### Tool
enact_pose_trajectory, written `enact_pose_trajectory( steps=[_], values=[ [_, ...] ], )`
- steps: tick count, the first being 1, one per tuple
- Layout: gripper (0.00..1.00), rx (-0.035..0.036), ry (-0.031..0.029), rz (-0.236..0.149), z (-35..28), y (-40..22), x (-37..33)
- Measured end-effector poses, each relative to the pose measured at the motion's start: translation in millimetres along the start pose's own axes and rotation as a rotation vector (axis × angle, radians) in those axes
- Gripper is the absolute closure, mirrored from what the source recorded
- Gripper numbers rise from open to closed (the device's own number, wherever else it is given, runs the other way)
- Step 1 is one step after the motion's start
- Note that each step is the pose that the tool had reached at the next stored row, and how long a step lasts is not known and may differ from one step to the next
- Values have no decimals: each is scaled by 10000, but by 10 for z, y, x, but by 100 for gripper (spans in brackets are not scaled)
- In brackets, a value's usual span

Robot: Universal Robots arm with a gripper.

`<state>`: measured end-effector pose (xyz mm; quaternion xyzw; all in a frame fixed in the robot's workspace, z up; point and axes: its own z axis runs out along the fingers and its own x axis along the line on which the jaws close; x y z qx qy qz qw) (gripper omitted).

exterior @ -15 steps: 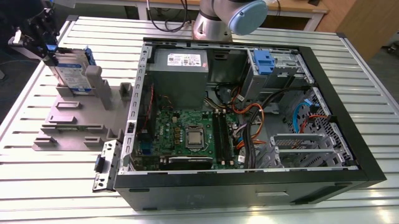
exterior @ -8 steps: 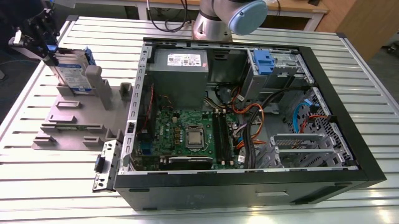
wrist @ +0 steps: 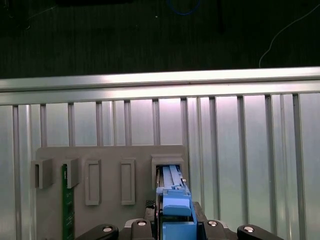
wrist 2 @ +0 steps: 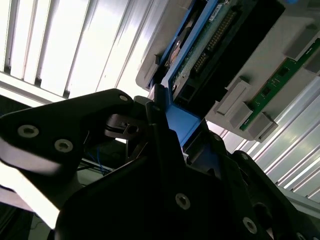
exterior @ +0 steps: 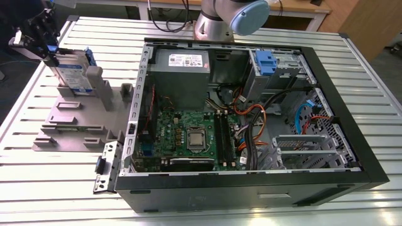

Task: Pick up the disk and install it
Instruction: 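Pick up the disk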

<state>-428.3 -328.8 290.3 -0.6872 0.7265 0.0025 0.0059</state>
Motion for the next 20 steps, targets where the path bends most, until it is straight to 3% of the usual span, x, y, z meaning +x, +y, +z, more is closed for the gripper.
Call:
enact_pose_trajectory(
  steps=[20],
  values=[
    [63, -3, 0, -291, 1, 1, 0]
  ],
)
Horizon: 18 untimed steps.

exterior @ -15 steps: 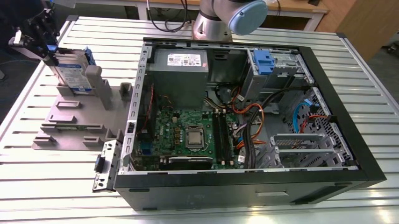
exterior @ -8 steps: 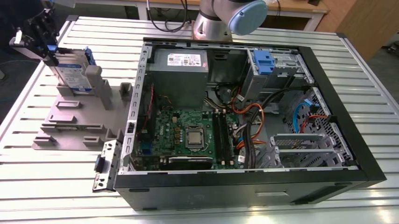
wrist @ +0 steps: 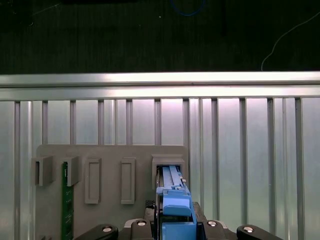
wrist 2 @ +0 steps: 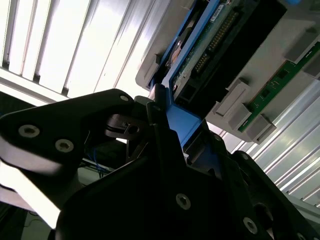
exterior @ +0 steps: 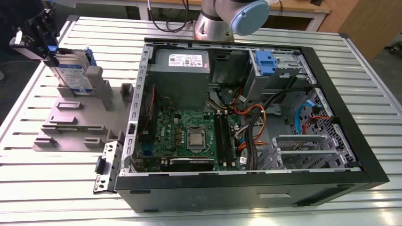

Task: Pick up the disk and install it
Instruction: 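Pick up the disk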

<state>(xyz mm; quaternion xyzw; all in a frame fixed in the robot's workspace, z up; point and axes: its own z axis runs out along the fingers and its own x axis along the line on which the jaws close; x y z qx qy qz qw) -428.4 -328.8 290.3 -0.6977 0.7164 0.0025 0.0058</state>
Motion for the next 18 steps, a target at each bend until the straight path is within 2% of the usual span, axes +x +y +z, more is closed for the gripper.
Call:
enact_pose_trajectory(
  steps=[3, 4, 12, 14, 15, 18],
  values=[
    [62, 0, -1, -12, 0, 0, 0],
    [56, 0, -1, -16, 0, 0, 0],
    [56, -1, 0, -50, 0, 0, 0],
    [58, -1, 1, -59, 0, 1, 0],
    [64, -2, 0, -62, 0, 1, 0],
    [64, -1, 0, -75, 0, 1, 0]
  ],
)
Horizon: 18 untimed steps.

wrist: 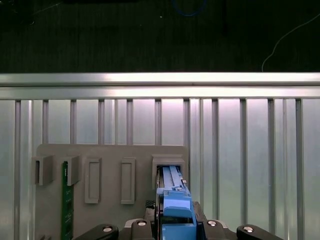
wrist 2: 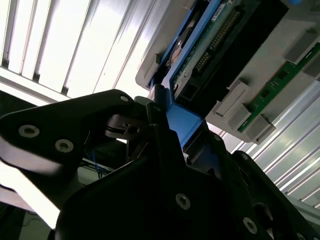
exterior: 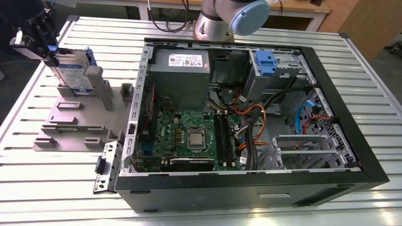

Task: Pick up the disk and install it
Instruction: 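Pick up the disk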

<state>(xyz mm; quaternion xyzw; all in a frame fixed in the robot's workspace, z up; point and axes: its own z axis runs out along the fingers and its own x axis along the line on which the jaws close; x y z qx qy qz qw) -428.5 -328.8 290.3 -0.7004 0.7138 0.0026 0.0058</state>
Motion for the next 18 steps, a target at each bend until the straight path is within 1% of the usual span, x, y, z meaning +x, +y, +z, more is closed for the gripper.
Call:
enact_pose_trajectory(
  steps=[4, 18],
  values=[
    [64, -1, -1, -88, 0, 1, 0],
    [64, 1, 3, -88, -40, 1, -1]
  ],
)
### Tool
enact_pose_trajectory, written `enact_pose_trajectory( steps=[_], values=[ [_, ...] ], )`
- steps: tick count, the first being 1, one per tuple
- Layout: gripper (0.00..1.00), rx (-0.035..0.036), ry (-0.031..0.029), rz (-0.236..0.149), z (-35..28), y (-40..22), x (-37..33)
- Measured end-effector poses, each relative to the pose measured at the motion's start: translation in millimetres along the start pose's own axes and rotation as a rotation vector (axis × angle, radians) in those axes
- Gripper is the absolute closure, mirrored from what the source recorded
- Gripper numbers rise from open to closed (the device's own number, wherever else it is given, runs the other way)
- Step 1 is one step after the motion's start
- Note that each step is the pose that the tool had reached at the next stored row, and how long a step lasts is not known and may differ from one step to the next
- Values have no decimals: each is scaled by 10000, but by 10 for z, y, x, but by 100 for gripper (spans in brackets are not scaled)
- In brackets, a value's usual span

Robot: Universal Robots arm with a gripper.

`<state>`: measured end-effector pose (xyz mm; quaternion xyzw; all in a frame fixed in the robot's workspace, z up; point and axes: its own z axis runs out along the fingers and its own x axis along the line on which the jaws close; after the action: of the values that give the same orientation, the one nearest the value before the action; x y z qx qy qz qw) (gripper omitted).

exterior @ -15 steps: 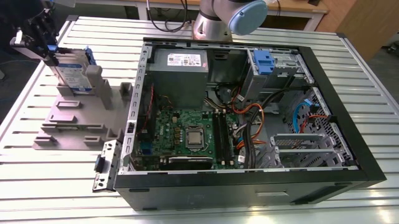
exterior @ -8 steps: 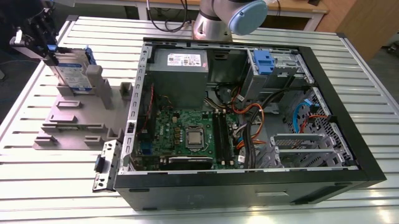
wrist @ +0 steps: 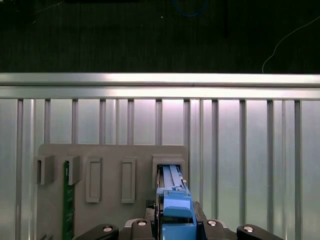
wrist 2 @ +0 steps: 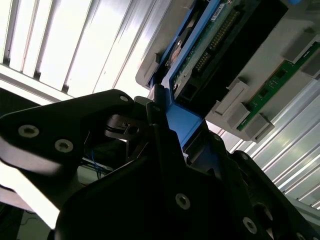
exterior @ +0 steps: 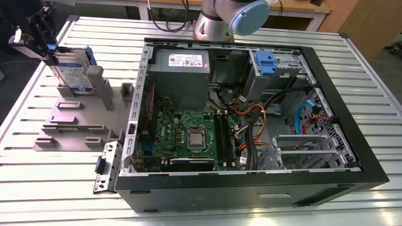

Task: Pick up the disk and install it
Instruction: 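Pick up the disk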

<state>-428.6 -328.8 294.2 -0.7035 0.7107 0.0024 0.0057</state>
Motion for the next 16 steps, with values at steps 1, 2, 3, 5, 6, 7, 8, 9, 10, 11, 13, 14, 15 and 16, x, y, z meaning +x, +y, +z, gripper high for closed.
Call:
enact_pose_trajectory(
  steps=[1, 2, 3, 5, 6, 7, 8, 9, 10, 11, 13, 14, 15, 16],
  values=[
    [64, -1, 1, 0, -5, 0, 0],
    [64, -2, 1, 0, -10, 0, 0],
    [64, -2, 1, 0, -15, 0, 0],
    [64, -2, 1, 0, -25, 0, 0],
    [64, -2, 1, 0, -29, 0, 0],
    [64, -1, 0, -1, -33, 0, 0],
    [64, -1, 0, 0, -38, 0, 0],
    [64, -2, 1, 0, -43, 0, 0],
    [64, -2, 1, 0, -49, 0, 0],
    [64, -1, 1, 0, -54, 0, -1],
    [64, -1, 0, 0, -63, 0, -1],
    [64, -1, 0, 0, -68, 0, -1],
    [64, -2, 1, -1, -73, 0, -1],
    [64, -1, 0, 0, -78, -1, -1]
  ],
)
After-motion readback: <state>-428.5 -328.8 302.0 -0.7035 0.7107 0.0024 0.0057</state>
